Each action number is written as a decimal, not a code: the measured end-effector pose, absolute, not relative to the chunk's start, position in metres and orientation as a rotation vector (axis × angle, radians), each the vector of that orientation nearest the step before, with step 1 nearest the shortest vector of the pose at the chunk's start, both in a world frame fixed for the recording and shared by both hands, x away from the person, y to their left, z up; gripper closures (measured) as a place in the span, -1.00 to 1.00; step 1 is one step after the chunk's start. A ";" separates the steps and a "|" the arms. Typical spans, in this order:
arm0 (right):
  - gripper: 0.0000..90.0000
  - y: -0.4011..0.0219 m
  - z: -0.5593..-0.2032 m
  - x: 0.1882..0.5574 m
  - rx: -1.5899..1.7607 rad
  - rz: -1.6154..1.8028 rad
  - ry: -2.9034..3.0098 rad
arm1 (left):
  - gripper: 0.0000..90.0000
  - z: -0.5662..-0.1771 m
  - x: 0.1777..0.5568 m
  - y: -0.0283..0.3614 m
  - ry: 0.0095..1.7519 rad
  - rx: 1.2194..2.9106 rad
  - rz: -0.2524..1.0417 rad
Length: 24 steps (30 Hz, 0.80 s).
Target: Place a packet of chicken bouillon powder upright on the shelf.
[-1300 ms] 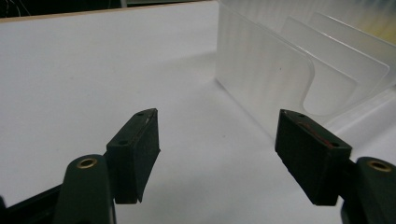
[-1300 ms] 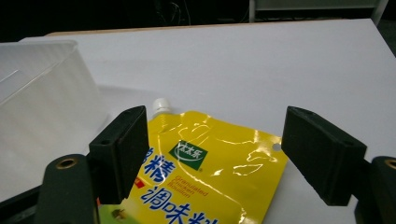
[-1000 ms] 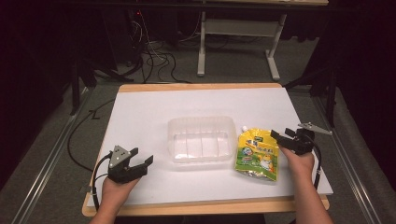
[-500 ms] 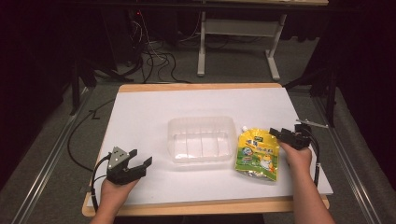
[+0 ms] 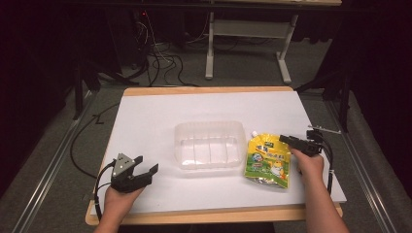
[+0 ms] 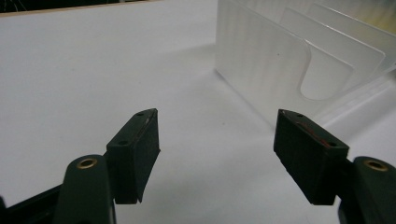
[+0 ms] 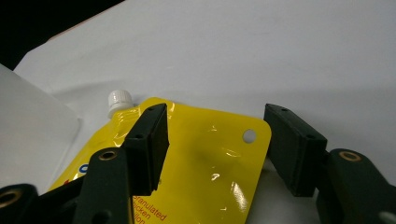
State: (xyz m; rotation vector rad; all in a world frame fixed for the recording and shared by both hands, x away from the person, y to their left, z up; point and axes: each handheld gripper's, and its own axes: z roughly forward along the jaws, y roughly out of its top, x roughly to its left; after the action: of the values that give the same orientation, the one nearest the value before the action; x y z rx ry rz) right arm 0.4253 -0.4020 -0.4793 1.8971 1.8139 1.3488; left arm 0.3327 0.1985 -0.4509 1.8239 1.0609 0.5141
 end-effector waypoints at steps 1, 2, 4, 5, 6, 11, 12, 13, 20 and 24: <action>-0.01 -0.402 -0.478 0.423 1.892 1.357 1.810 | -0.30 -0.451 0.333 0.198 1.061 1.824 0.514; 0.02 -0.403 -0.478 0.422 1.883 1.376 1.803 | -0.30 -0.451 0.333 0.198 1.060 1.825 0.514; 0.10 -0.404 -0.476 0.418 1.857 1.412 1.795 | -0.30 -0.451 0.333 0.197 1.059 1.827 0.514; 0.13 -0.404 -0.474 0.415 1.836 1.426 1.796 | -0.30 -0.451 0.333 0.197 1.059 1.827 0.514; 0.18 -0.403 -0.473 0.413 1.820 1.435 1.796 | -0.29 -0.451 0.333 0.197 1.057 1.831 0.513; 0.37 -0.397 -0.465 0.402 1.741 1.462 1.836 | -0.30 -0.452 0.334 0.196 1.051 1.837 0.513; 0.37 -0.397 -0.465 0.402 1.741 1.462 1.836 | -0.30 -0.452 0.334 0.196 1.051 1.837 0.513; 0.36 -0.397 -0.466 0.402 1.741 1.429 1.849 | -0.30 -0.452 0.334 0.195 1.049 1.837 0.513; 0.29 -0.403 -0.478 0.410 1.865 1.371 1.852 | -0.29 -0.452 0.334 0.194 1.042 1.844 0.510; 0.26 -0.403 -0.481 0.414 1.918 1.356 1.886 | -0.29 -0.452 0.333 0.193 1.039 1.845 0.510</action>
State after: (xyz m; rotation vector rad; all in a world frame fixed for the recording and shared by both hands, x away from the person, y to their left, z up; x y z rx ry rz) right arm 0.4143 -0.4031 -0.4813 1.9177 1.8863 1.3559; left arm 0.3334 0.1929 -0.4521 1.8454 1.0386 0.5096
